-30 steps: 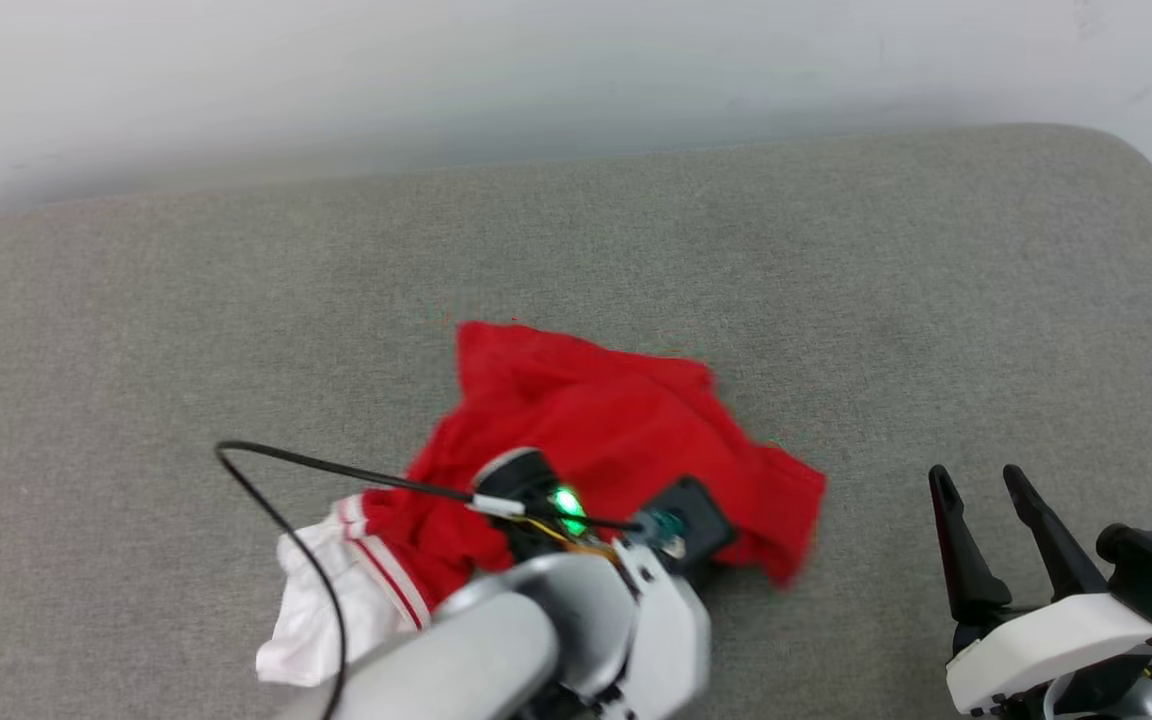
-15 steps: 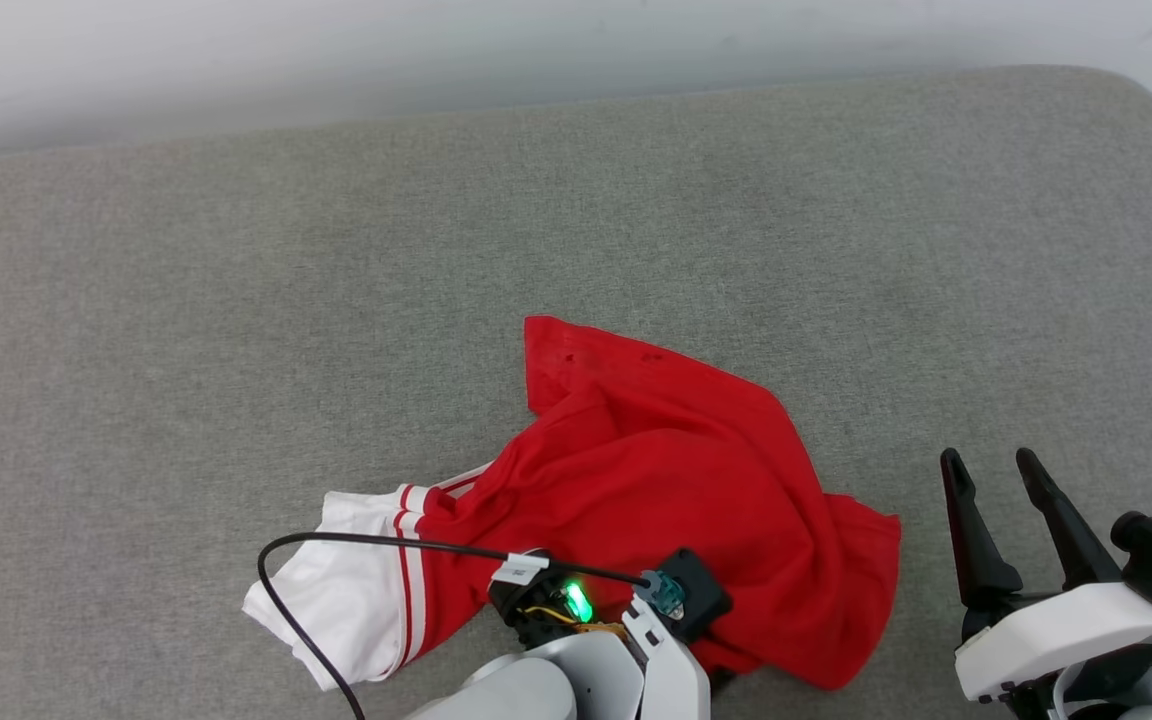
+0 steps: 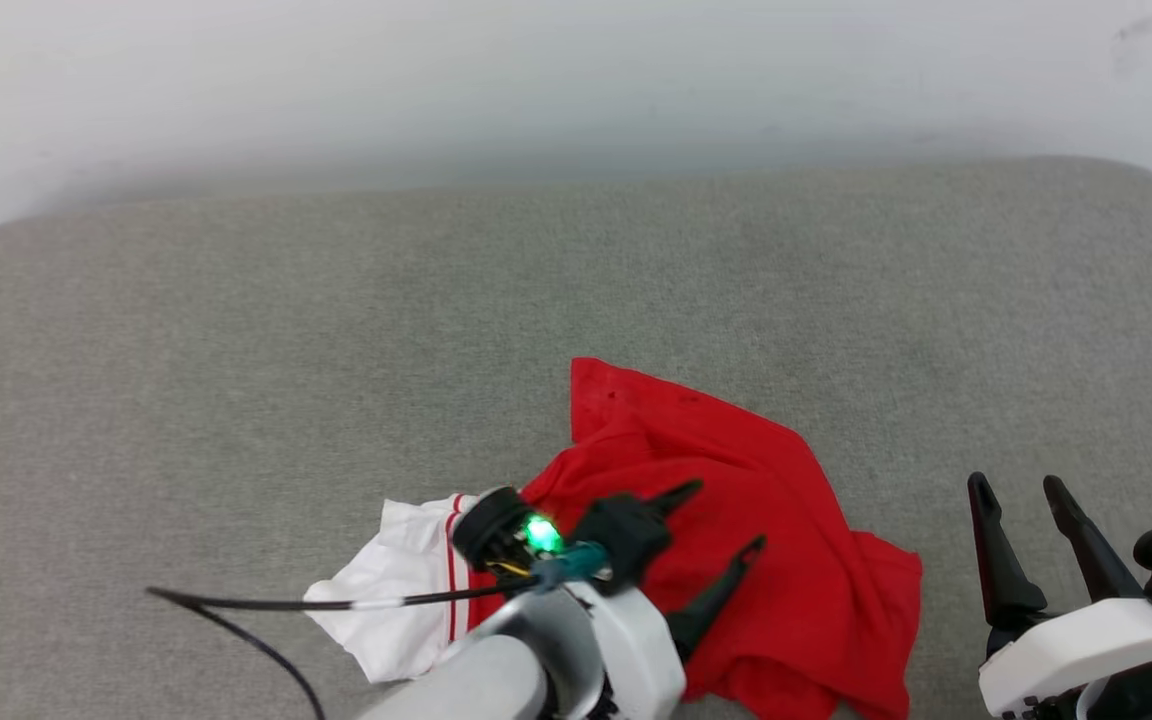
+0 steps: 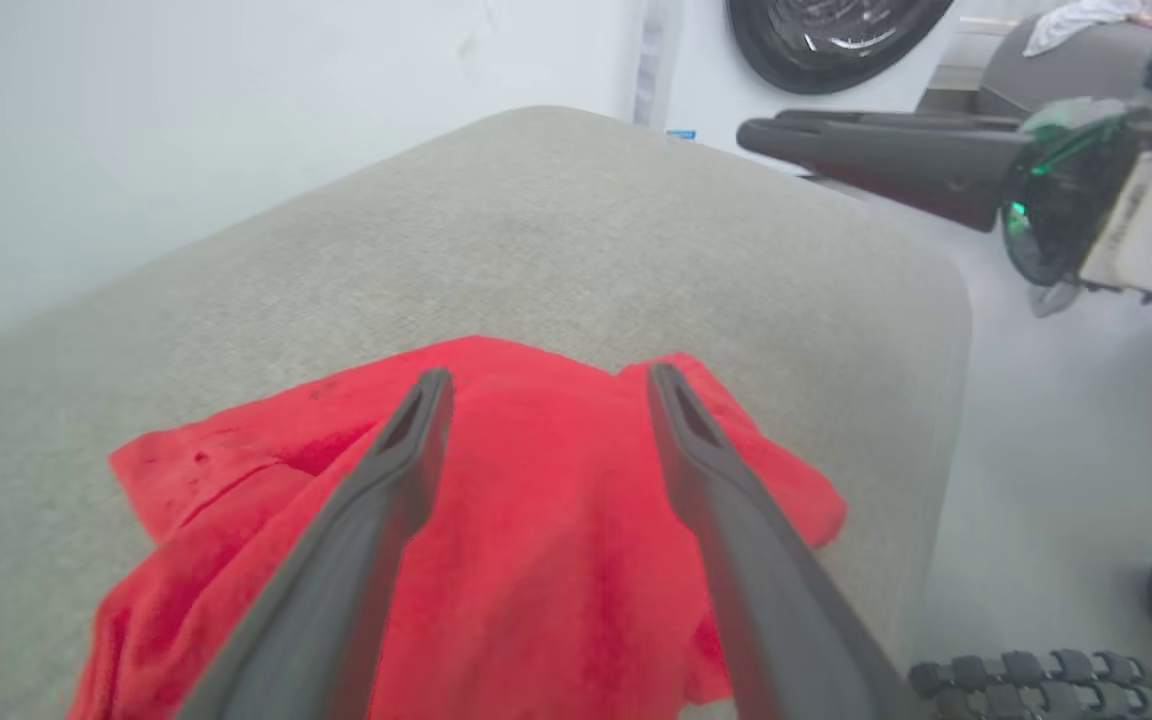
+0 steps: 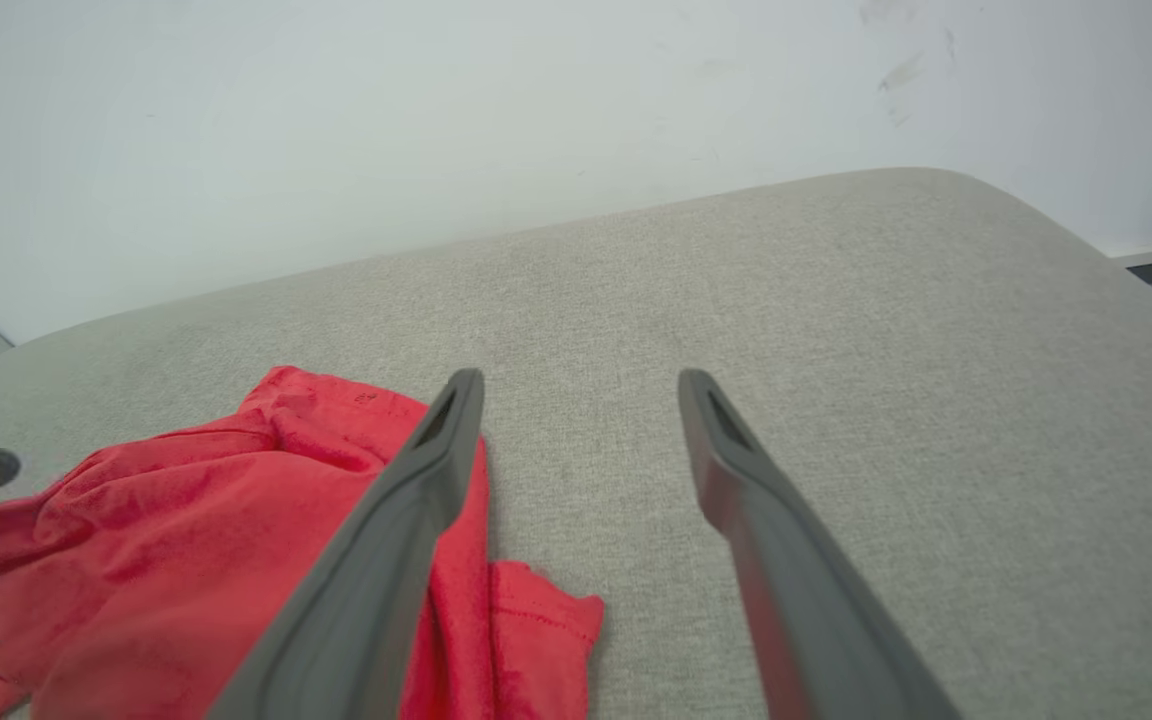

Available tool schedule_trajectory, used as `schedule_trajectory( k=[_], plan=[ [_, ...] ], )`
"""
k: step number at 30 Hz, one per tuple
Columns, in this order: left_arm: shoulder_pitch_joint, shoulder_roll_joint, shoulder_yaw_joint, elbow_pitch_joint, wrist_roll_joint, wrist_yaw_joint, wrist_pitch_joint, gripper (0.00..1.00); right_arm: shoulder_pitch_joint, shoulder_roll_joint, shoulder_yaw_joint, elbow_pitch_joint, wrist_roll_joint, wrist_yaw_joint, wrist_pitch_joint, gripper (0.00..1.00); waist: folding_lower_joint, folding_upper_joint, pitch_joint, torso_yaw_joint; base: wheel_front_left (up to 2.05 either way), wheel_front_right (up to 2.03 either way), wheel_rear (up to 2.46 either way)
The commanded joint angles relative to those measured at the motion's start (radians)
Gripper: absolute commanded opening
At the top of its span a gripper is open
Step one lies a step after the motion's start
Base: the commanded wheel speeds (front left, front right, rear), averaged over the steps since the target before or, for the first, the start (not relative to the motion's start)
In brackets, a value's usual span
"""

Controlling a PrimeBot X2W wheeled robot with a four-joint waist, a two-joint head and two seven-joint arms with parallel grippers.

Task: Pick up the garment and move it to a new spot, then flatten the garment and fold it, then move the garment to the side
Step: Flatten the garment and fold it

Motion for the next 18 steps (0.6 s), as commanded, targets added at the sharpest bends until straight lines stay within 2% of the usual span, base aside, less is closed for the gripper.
schedule_trajectory(
  k=[1,12,16,18],
  plan=[
    [0.022,0.013,0.025,-0.02,-0.009,0.024,-0.026,1.0,0.011,0.001,-0.005,-0.008,-0.006,0.0,0.006,1.0,0.0,-0.0001,-0.026,0.019,0.0,0.0,0.0],
    [0.165,0.098,0.276,-0.049,-0.084,0.251,-0.227,1.0,0.072,0.001,-0.019,-0.031,-0.013,0.0,0.034,1.0,0.0,-0.0001,-0.08,0.04,0.0,0.0,0.0],
    [0.222,0.139,0.361,-0.044,-0.103,0.31,-0.268,1.0,0.092,0.001,-0.023,-0.038,-0.015,0.0,0.043,1.0,0.0,-0.0001,-0.095,0.044,0.0,0.0,0.0],
    [0.247,0.163,0.395,-0.048,-0.109,0.324,-0.282,1.0,0.101,0.001,-0.028,-0.042,-0.016,0.0,0.05,1.0,0.0,-0.0001,-0.1,0.046,0.0,0.0,0.0]
  ],
)
